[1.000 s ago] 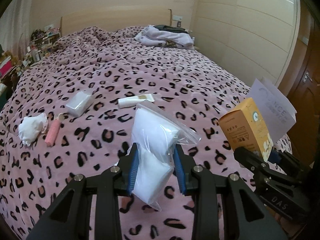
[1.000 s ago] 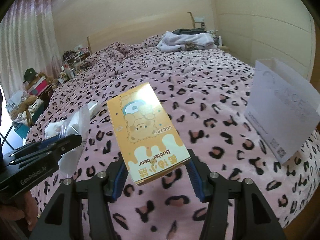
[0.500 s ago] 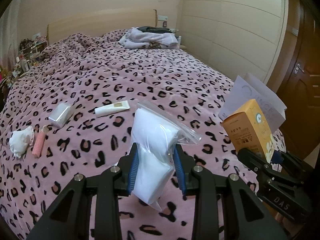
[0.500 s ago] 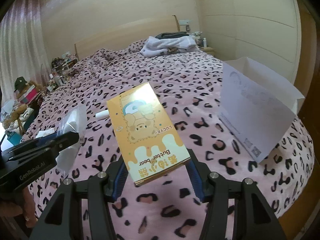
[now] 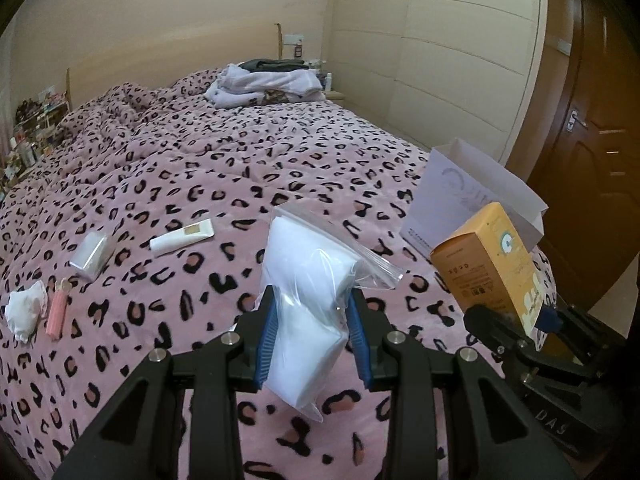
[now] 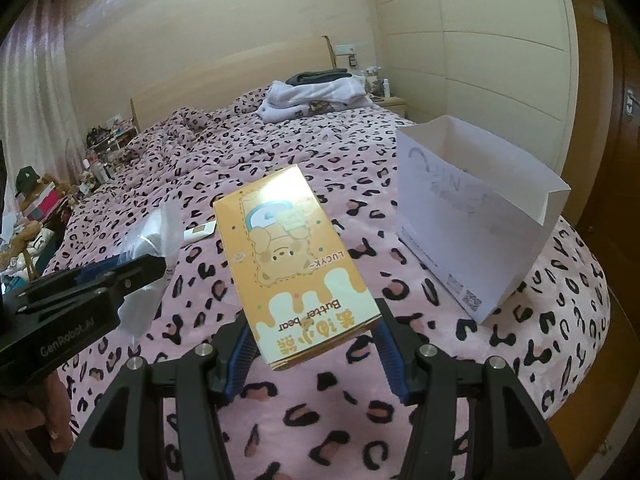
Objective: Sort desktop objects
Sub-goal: 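Carry tissue bag in left tool while right tool carries yellow box to paper bag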
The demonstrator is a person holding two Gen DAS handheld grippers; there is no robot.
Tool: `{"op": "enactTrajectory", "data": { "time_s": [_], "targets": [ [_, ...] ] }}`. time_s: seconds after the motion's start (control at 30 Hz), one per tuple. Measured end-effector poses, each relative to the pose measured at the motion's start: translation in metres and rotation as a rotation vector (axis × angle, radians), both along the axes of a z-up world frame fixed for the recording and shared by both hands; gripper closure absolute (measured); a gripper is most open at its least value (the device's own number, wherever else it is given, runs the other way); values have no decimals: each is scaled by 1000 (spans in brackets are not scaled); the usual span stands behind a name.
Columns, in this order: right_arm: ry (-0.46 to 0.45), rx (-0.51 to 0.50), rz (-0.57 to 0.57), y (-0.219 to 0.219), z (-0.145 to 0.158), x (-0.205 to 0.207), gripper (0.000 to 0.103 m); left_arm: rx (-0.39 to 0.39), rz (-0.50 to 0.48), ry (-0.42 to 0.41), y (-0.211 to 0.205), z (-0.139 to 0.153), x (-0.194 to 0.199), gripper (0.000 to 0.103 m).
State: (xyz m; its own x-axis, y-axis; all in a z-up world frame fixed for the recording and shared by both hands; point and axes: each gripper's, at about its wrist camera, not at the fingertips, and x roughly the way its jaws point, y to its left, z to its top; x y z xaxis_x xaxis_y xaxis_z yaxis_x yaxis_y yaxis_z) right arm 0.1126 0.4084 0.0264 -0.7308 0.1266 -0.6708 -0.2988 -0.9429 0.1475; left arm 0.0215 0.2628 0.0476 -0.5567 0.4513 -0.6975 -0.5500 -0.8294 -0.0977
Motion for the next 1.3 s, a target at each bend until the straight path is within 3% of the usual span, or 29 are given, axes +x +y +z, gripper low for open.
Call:
{"op": "enactTrajectory", "data": {
  "time_s": [1.3],
  "targets": [
    [15, 12, -103, 67, 8, 15, 47, -13, -134, -1, 91, -1, 4, 69]
  ]
}}
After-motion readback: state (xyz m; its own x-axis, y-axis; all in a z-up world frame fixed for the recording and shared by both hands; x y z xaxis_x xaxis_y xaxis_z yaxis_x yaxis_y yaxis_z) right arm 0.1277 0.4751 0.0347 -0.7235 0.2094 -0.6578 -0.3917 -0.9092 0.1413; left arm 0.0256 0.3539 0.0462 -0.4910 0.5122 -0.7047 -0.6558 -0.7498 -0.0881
